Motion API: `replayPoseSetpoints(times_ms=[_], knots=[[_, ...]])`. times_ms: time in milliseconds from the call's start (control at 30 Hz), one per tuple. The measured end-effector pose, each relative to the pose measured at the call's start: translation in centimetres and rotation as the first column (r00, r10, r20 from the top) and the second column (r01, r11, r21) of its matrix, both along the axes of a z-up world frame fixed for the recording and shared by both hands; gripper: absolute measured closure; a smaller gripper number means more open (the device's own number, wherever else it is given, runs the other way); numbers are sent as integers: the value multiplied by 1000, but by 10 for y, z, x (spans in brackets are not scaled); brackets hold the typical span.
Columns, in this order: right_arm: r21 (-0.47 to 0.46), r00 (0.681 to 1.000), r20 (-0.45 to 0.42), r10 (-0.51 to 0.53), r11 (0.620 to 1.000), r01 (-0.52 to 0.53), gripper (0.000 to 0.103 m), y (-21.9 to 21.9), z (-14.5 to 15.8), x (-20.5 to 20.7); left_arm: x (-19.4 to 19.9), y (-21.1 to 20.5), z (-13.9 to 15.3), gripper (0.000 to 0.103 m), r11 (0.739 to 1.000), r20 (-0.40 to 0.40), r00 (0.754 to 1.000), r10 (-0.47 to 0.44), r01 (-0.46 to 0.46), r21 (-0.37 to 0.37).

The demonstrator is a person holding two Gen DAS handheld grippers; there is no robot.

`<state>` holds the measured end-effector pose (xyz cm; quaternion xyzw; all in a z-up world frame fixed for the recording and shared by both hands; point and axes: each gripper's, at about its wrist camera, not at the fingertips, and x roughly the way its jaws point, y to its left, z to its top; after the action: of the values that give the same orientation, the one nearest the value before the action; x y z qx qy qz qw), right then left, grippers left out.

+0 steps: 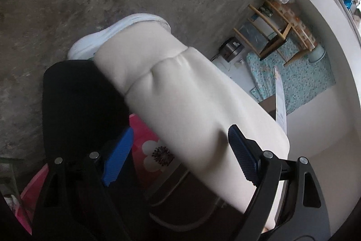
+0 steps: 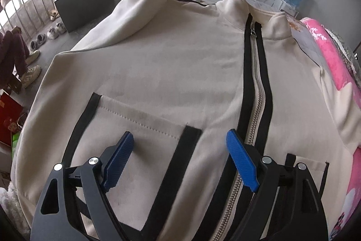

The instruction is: Fold large clothes

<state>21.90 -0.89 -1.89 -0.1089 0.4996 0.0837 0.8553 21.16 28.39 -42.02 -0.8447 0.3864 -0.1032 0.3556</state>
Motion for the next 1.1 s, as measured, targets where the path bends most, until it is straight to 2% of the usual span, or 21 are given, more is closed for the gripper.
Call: replayPoseSetpoints(times_ms=[33,133,200,267,333,400,467,500,533,567,633,700,733,800,833,867,933,967,1000,1067,1100], knots=[[-4,1000,4,1,1000,-1,21,2,0,0,2,-1,-1,24,1000,2,1000,3,-3,0],[0,1000,9,-3,1000,3,21,2,0,3,13,5,1,42,999,4,1000,17,-17,31],[8,1000,8,-8,1000,8,21,1,0,4,17,14,5,66,997,1,1000,13,-13,77],[16,1000,9,-13,1000,13,21,0,0,5,19,35,14,79,986,1,1000,12,-12,167],[23,1000,15,-11,1000,11,21,0,0,3,18,62,31,89,958,16,1000,-4,-1,287],[31,1000,25,-5,1000,4,21,-1,2,1,23,85,57,96,904,13,999,-39,30,426],[40,999,51,3,999,-5,21,-2,6,-4,29,111,106,97,775,1,996,-87,67,628],[45,998,68,7,999,-10,21,-3,10,-7,32,120,126,97,723,0,995,-99,72,687],[49,997,80,10,999,-14,21,-4,12,-9,35,132,160,97,640,9,994,-111,65,766],[56,995,94,11,998,-17,21,-5,16,-12,37,140,186,97,580,19,993,-118,54,813],[79,992,125,8,997,-18,21,-11,26,-19,40,152,256,98,419,55,990,-131,5,908],[117,988,157,-9,993,-10,21,-21,40,-31,37,148,334,98,239,115,982,-152,-77,968],[132,985,170,-18,991,-5,21,-26,45,-35,33,137,382,98,132,157,971,-178,-134,982],[165,978,203,-42,986,9,21,-38,58,-49,23,103,460,98,-24,230,939,-254,-244,969],[182,973,224,-59,983,17,21,-46,65,-59,17,82,491,98,-74,262,917,-300,-296,952],[195,967,244,-76,980,28,21,-55,71,-69,10,53,526,98,-120,296,882,-367,-360,925],[219,956,272,-108,975,47,21,-70,82,-87,-3,-11,577,97,-154,324,799,-508,-453,878],[230,951,284,-124,971,58,21,-78,86,-98,-9,-43,594,97,-150,321,752,-576,-483,863],[243,943,299,-146,967,73,21,-88,92,-111,-16,-87,610,97,-135,304,686,-661,-507,851],[262,932,316,-180,960,97,21,-105,99,-127,-24,-139,615,97,-97,279,607,-744,-511,854],[272,925,322,-200,956,111,21,-114,102,-136,-28,-169,611,91,-77,254,565,-785,-496,865]])
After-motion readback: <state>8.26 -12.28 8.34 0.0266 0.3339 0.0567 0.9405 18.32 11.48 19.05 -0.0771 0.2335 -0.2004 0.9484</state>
